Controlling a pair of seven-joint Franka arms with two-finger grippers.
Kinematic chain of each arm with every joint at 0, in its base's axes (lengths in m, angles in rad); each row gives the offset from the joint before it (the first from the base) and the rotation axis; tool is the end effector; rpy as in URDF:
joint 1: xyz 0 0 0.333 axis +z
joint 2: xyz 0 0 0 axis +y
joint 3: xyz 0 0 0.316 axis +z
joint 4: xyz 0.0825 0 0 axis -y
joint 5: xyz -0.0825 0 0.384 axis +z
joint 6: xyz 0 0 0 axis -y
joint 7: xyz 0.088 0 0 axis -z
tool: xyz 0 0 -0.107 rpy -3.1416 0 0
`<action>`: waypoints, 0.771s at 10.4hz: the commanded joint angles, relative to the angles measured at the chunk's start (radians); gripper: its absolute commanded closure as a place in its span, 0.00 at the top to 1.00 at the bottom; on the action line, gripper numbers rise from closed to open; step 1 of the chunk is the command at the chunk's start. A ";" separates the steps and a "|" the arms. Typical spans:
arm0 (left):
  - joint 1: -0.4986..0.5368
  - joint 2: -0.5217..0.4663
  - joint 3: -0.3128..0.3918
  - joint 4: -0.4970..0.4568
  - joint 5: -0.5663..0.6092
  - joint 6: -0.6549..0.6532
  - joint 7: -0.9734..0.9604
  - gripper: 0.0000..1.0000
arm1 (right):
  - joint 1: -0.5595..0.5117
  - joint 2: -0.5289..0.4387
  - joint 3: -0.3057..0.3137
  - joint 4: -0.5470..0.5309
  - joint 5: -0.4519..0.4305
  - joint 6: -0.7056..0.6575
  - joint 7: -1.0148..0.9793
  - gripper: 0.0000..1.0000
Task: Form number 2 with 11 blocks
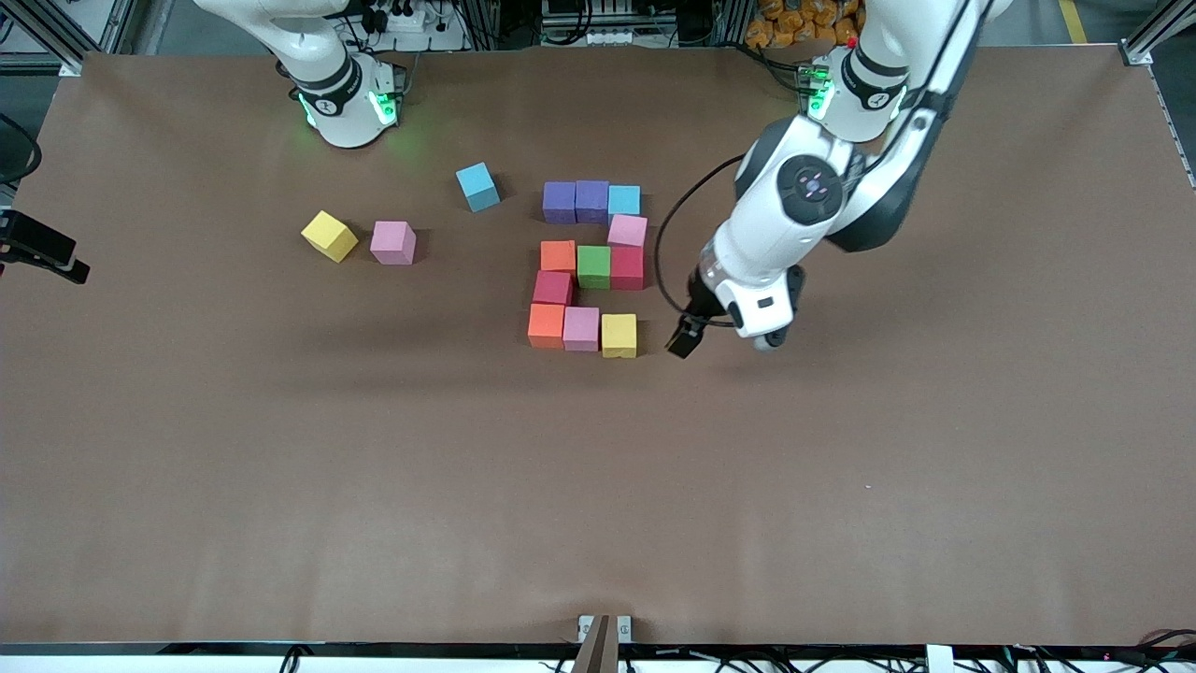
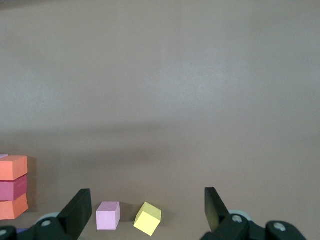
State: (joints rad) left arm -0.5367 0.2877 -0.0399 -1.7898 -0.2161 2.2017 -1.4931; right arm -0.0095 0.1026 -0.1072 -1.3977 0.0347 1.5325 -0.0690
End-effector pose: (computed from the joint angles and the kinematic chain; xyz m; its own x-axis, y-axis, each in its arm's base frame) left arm 0.5381 -0.3566 0.4040 0.5109 0.8385 -0.1894 0.8595 -0.4954 0.1257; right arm 0.5798 -0.0604 0.6445 0.9984 -0.0454 0.0343 -0.0447 -0.9988 -0.0213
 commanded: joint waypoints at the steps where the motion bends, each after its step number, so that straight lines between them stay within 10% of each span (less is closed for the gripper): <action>1: 0.087 -0.102 -0.009 0.006 0.030 -0.149 0.246 1.00 | -0.012 -0.001 0.011 0.012 -0.005 -0.009 0.011 1.00; 8: 0.340 -0.226 -0.054 0.084 0.224 -0.454 0.877 1.00 | -0.013 -0.006 0.004 0.014 -0.004 -0.015 0.006 1.00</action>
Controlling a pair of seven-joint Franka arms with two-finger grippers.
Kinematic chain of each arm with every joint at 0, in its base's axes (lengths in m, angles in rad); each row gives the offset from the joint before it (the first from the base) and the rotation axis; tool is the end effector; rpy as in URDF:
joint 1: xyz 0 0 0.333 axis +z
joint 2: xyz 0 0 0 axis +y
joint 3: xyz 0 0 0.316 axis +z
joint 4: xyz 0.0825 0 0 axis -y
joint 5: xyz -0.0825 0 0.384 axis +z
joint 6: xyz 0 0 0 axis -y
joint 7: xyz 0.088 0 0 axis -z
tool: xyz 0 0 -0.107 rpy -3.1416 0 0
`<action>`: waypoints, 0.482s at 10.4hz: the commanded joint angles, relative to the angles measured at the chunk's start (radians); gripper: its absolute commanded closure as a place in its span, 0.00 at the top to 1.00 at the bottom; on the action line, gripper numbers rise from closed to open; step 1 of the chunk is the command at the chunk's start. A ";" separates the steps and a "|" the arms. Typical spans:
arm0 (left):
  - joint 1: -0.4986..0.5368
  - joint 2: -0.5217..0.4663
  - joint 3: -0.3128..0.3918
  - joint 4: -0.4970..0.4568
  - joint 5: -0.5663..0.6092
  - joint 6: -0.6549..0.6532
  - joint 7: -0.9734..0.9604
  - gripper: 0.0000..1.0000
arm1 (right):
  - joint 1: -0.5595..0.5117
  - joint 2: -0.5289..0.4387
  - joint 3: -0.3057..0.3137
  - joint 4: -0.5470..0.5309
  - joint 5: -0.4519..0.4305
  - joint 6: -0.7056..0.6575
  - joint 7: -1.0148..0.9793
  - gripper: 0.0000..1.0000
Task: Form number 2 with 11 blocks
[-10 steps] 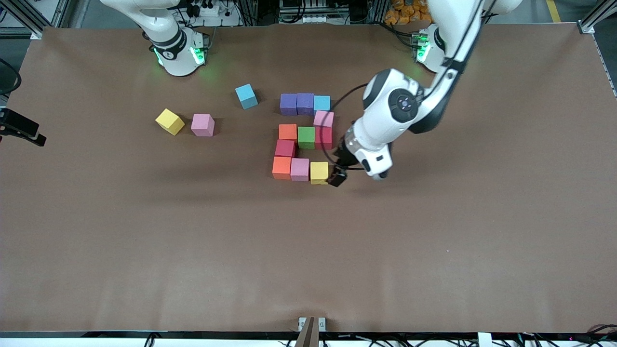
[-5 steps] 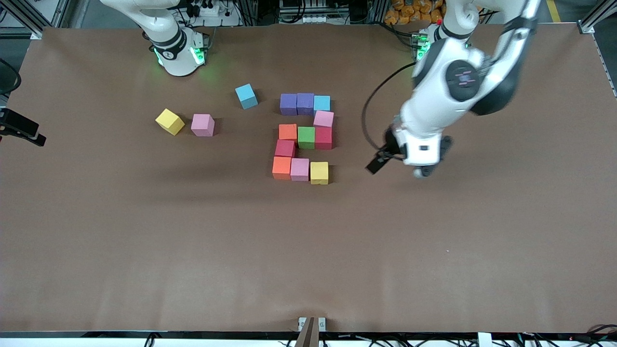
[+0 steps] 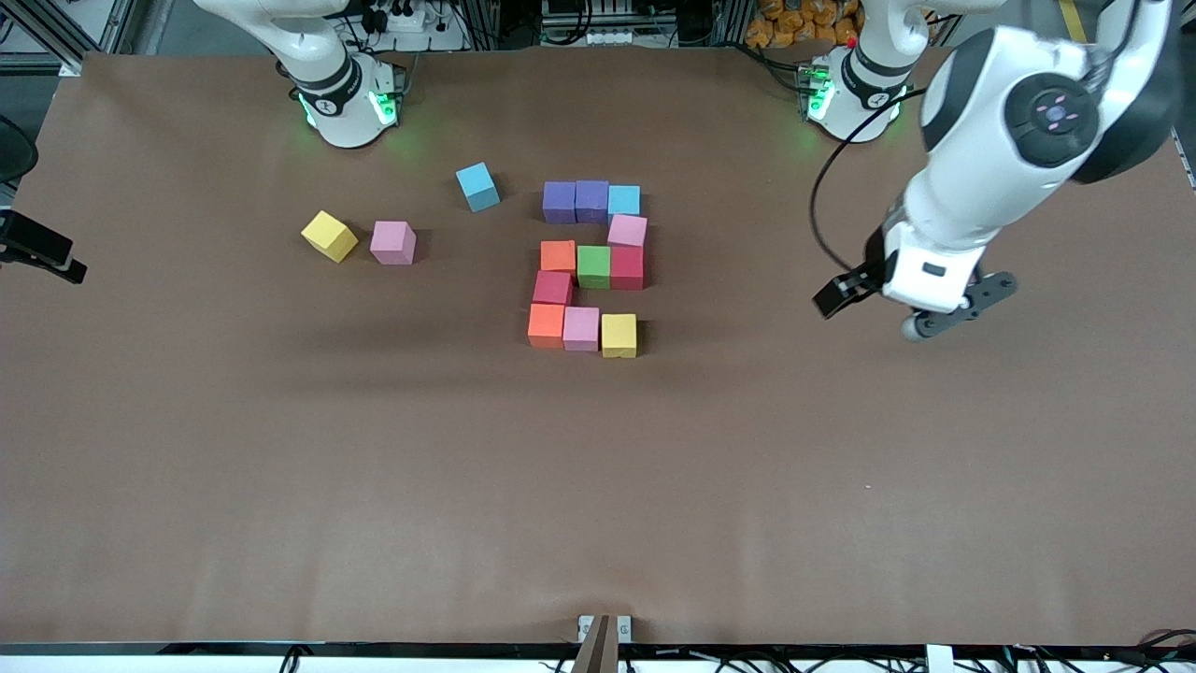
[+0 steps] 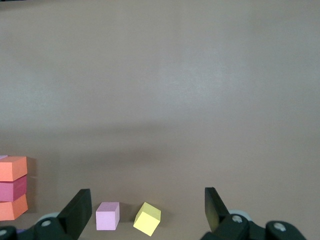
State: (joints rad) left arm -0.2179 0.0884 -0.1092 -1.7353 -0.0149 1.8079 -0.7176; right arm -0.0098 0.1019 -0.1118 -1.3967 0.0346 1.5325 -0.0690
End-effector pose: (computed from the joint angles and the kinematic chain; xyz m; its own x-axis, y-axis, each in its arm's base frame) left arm 0.5577 -0.1884 0.5162 0.9229 0.3841 -0.0274 0.3844 -0.9231 0.0080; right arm 0.5793 -0.0630 0.6454 0.9981 -0.0502 0.0360 -0.0495 -0.9986 -0.0207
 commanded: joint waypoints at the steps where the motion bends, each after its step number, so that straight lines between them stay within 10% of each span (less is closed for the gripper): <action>1: 0.040 -0.059 0.038 0.036 0.023 -0.071 0.225 1.00 | -0.013 -0.005 0.011 0.013 -0.001 -0.015 0.006 1.00; 5: 0.183 -0.146 0.023 0.043 0.020 -0.177 0.486 1.00 | -0.004 -0.002 0.023 0.013 0.004 -0.009 0.008 1.00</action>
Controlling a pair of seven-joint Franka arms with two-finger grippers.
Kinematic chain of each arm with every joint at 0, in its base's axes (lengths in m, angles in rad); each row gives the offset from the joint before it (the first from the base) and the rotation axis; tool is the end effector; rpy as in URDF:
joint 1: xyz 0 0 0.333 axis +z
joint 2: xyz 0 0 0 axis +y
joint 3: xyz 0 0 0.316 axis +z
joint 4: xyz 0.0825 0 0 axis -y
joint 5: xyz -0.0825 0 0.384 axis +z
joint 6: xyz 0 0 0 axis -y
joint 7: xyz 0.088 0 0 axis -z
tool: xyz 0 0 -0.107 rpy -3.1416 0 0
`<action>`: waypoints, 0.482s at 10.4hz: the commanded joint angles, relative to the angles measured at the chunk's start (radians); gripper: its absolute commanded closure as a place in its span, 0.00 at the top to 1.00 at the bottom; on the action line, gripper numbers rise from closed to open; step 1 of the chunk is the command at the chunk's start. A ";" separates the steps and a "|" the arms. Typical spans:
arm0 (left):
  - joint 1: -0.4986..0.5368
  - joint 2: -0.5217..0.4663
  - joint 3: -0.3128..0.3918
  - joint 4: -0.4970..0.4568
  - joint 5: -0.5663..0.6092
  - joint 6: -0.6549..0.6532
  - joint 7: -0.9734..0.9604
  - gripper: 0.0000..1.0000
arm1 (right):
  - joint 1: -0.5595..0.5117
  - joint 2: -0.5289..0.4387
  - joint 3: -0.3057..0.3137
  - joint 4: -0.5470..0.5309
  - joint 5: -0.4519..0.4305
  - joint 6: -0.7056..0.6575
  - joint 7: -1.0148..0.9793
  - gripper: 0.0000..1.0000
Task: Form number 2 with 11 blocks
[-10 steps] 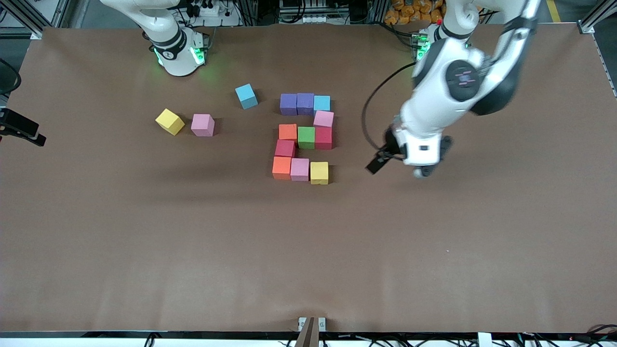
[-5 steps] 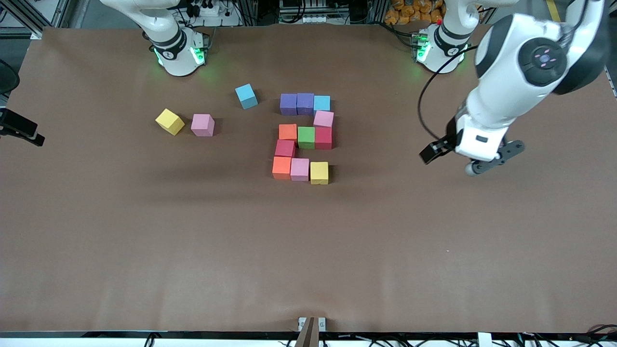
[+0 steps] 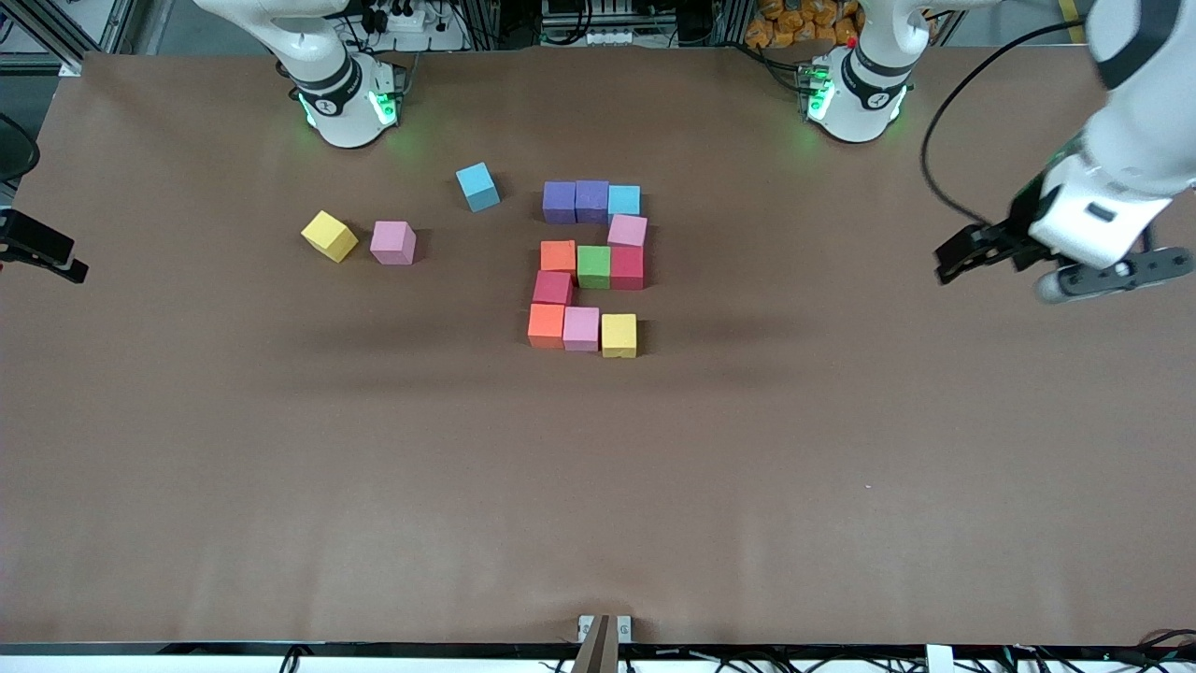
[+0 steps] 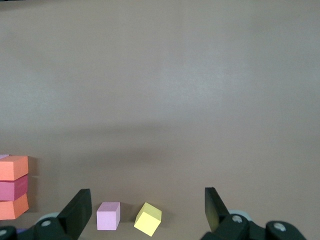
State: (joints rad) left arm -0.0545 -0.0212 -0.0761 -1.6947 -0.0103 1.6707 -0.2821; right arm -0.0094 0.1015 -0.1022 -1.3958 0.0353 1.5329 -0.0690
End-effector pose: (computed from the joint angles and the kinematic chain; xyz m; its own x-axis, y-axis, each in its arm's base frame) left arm 0.5490 -0.0735 0.5861 0.9884 0.1519 -0.0052 0.1520 -0.9884 0.0075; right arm 0.5798 -0.0575 0.6460 0.9985 -0.0403 0.0378 -0.0395 -0.9990 -0.0223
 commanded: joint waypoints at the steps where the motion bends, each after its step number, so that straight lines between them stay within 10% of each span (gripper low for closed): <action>1: 0.018 -0.046 -0.001 0.003 0.013 -0.043 0.073 1.00 | -0.001 -0.005 0.015 0.012 -0.003 -0.014 -0.001 1.00; 5: 0.009 -0.069 -0.002 0.004 0.016 -0.081 0.136 1.00 | -0.001 -0.009 0.013 0.015 -0.006 -0.016 -0.006 1.00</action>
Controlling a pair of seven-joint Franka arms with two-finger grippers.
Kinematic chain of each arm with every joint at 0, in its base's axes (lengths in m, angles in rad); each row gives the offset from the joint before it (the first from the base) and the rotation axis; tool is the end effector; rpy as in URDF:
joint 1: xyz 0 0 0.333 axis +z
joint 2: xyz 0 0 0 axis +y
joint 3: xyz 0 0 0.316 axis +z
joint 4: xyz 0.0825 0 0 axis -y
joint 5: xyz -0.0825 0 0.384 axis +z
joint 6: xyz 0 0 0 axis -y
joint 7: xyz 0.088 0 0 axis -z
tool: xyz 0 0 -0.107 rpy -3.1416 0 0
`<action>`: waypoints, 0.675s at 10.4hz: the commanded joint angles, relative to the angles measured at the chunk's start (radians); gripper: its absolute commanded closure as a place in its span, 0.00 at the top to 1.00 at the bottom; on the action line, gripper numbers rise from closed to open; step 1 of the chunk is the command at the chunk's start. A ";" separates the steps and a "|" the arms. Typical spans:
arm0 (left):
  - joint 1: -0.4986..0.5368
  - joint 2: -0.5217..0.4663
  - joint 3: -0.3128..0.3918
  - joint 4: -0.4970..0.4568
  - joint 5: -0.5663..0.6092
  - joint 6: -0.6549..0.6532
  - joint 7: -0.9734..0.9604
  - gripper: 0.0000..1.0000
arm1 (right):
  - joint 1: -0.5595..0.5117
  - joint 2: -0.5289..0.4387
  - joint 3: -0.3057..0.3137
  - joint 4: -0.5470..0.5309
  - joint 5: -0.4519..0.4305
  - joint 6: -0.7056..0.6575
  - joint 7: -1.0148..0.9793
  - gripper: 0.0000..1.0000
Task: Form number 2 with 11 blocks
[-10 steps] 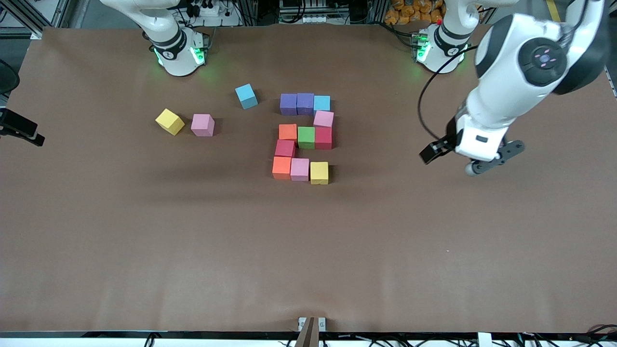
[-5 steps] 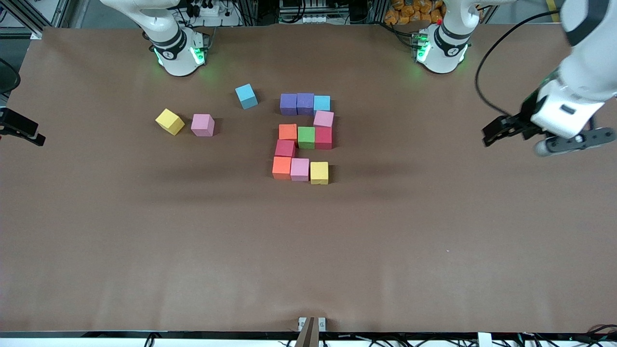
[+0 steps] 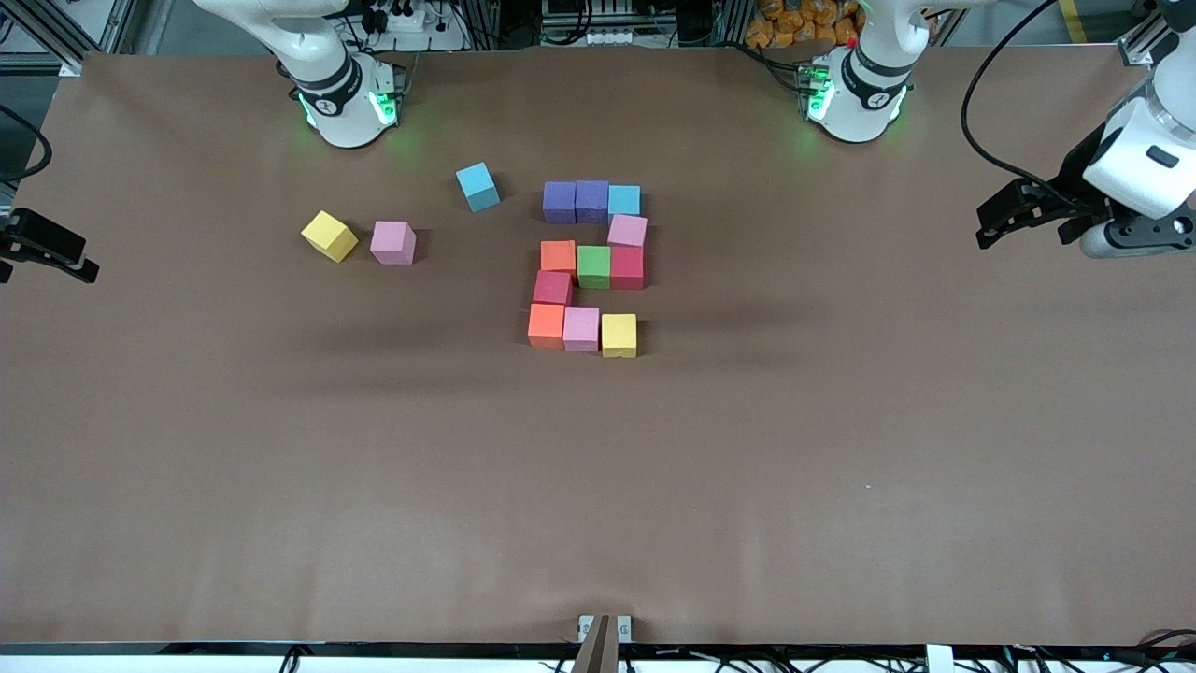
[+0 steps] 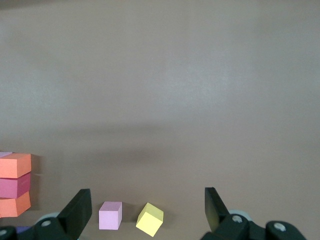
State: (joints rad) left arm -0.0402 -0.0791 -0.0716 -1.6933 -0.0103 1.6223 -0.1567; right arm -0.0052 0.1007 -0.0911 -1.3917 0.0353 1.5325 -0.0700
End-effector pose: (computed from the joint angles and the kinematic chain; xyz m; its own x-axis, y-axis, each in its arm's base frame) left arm 0.5298 -0.0620 0.6139 0.9989 0.0456 0.0071 0.0456 -0.9989 0.0058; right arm 0.5803 -0.0490 0.6483 0.9988 -0.0241 0.0422 -0.0231 -0.9995 -0.0231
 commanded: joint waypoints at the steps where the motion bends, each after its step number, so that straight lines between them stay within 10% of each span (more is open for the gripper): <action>1: -0.007 -0.017 -0.008 0.003 0.016 -0.035 0.020 1.00 | -0.006 -0.009 0.002 0.011 -0.006 -0.015 -0.004 1.00; 7: 0.016 -0.007 -0.011 0.067 0.018 -0.050 0.025 1.00 | -0.006 -0.013 0.004 0.011 -0.009 -0.015 -0.004 1.00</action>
State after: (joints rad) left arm -0.0406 -0.0869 -0.0757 -1.6494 -0.0104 1.6048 -0.1536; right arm -0.0058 0.0978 -0.0918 -1.3856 0.0348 1.5310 -0.0701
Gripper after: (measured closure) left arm 0.000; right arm 0.000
